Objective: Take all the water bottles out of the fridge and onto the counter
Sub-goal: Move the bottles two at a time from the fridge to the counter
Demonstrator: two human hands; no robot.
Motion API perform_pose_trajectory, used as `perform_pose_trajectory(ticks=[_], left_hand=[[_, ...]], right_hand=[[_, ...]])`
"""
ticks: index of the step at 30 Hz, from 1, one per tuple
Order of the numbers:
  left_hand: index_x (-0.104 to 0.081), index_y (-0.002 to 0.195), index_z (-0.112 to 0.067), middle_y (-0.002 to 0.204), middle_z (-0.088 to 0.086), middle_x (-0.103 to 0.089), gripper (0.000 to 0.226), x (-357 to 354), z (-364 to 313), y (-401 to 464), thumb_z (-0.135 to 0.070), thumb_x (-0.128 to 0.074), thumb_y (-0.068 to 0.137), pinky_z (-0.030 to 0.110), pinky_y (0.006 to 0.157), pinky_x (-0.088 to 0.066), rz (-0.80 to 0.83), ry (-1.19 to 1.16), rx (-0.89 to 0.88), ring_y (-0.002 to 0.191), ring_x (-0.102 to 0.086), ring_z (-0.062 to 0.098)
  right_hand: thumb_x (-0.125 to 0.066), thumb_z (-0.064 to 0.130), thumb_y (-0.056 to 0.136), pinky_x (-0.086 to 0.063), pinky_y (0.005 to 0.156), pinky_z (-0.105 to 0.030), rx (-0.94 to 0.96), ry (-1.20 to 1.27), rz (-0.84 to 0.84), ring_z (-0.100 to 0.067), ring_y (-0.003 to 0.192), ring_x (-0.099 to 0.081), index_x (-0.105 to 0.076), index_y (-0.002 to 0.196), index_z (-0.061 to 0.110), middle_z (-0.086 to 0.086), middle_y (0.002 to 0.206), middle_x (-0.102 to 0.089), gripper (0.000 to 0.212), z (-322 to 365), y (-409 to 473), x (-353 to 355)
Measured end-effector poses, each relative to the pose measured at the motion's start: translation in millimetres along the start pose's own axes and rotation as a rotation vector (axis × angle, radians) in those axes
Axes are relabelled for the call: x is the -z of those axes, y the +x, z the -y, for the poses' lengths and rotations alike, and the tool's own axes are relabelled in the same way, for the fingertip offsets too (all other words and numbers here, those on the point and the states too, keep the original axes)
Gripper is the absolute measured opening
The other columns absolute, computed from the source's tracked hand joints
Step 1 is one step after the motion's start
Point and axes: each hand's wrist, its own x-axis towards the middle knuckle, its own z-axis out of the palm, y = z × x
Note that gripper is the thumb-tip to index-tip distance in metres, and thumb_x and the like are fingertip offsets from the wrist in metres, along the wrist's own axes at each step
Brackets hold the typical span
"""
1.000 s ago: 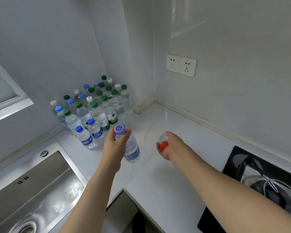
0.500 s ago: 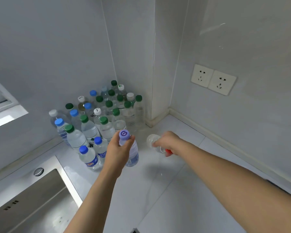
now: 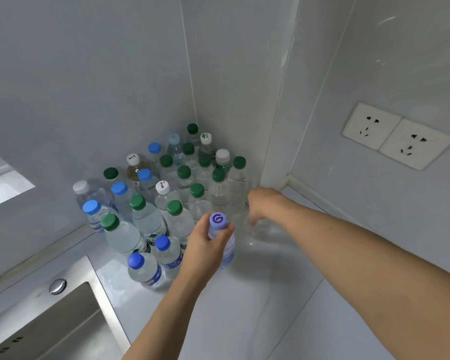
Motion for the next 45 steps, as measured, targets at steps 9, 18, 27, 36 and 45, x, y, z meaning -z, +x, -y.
perform_pose_trajectory(ticks=[9,18,27,36,45], left_hand=[[-0.060,0.095,-0.032,0.081,-0.018,-0.064,0.011,2,6,34,-0.025,-0.067,0.090,0.010,0.069,-0.046,0.030,-0.016,-0.024,0.075,-0.057,-0.010],[-0.061,0.099,-0.032,0.087,-0.017,-0.065,0.012,-1,17,47,-0.027,-0.066,0.090,0.020,0.078,-0.048,0.026,-0.014,0.004,0.081,-0.059,-0.007],[-0.059,0.090,-0.027,0.084,-0.007,-0.063,0.005,-15,21,48,-0.024,-0.064,0.090,0.015,0.069,-0.044,0.080,0.093,-0.053,0.077,-0.056,0.008],[-0.055,0.102,-0.039,0.118,0.001,-0.043,0.015,-37,33,64,-0.039,-0.062,0.089,0.036,0.095,-0.041,0.033,0.334,-0.003,0.112,-0.048,0.029],[-0.061,0.111,-0.025,0.117,-0.001,-0.042,0.024,-59,39,69,-0.033,-0.065,0.089,0.033,0.092,-0.040,-0.080,0.225,-0.021,0.112,-0.047,0.028]], right_hand=[[-0.074,0.035,0.075,-0.044,0.066,-0.025,0.024,0.125,-0.055,-0.024,0.087,-0.061,-0.065,0.107,0.014,-0.005,0.102,-0.065,0.039,1,53,-2],[-0.076,0.034,0.071,-0.043,0.069,-0.025,-0.028,0.353,-0.212,-0.026,0.097,-0.063,-0.062,0.111,0.012,-0.008,0.110,-0.063,0.047,-6,56,-7],[-0.074,0.025,0.075,-0.041,0.064,-0.027,0.015,0.533,-0.211,-0.022,0.086,-0.058,-0.057,0.102,0.010,-0.006,0.098,-0.061,0.035,-17,22,-15],[-0.071,0.023,0.078,-0.040,0.074,-0.025,-0.006,0.653,-0.253,-0.023,0.104,-0.058,-0.053,0.123,0.012,-0.007,0.119,-0.059,0.050,-34,2,-32],[-0.066,0.019,0.080,-0.046,0.090,-0.033,0.024,0.577,-0.332,-0.028,0.114,-0.054,-0.051,0.125,0.012,-0.011,0.127,-0.054,0.048,-35,3,-51]])
